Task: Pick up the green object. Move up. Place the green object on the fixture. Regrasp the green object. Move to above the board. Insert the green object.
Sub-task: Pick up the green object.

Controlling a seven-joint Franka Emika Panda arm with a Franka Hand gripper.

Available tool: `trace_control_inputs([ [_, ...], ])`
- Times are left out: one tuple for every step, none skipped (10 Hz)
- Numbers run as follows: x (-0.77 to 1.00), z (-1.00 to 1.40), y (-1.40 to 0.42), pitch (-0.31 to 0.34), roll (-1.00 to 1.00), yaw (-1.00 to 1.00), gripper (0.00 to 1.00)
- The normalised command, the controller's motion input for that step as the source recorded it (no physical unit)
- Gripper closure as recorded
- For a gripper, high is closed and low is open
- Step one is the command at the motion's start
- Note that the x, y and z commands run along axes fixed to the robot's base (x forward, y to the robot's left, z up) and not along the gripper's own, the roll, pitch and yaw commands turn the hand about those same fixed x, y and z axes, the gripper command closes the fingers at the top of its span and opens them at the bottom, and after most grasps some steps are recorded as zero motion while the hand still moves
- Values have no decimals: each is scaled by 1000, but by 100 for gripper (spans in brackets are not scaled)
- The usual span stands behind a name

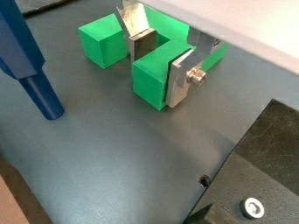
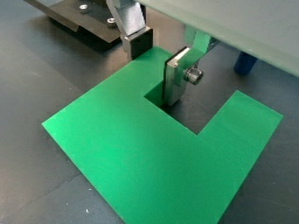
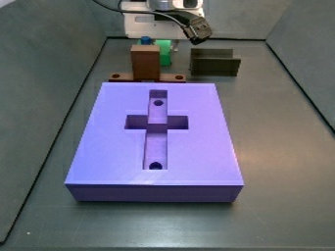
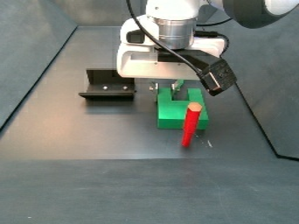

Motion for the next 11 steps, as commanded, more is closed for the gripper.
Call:
trace_control_inputs([
  [0, 0, 0, 0, 0, 0, 100],
  [0, 0, 0, 0, 0, 0, 100],
  [0, 0, 0, 0, 0, 0, 100],
  [0, 0, 0, 0, 0, 0, 100],
  [0, 0, 0, 0, 0, 0, 100],
  [0, 0, 0, 0, 0, 0, 100],
  [0, 0, 0, 0, 0, 0, 100],
  [0, 0, 0, 0, 0, 0, 100],
  [0, 0, 0, 0, 0, 0, 100],
  [0, 0, 0, 0, 0, 0, 100],
  [0, 0, 0, 0, 0, 0, 100],
])
